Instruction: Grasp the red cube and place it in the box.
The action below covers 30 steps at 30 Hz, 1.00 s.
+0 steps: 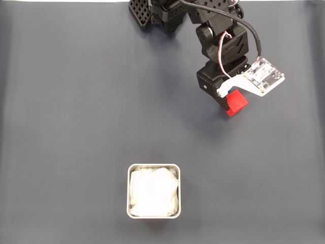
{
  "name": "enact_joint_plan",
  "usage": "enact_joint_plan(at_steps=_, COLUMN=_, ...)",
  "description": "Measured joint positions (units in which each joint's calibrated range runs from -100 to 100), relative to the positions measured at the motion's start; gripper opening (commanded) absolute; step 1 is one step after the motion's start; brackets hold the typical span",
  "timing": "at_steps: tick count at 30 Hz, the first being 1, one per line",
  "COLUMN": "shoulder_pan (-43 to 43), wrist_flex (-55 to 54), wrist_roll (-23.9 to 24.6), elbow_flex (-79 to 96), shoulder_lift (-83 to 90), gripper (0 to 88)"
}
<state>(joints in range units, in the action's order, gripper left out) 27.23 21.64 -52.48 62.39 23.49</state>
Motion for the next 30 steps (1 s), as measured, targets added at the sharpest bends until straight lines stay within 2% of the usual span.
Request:
enact_joint_plan(at_steps=14, shoulder_pan=0.00, wrist_flex=0.00, wrist_roll=-0.49, elbow_flex=-0.09, shoulder_lift=-0.87, gripper=11.7)
enact_joint_plan(at_steps=30, shoulder_pan=0.00, wrist_flex=0.00, wrist_roll=-1.17, elbow_flex=-0.72, shoulder_lift=-1.22, gripper=6.9)
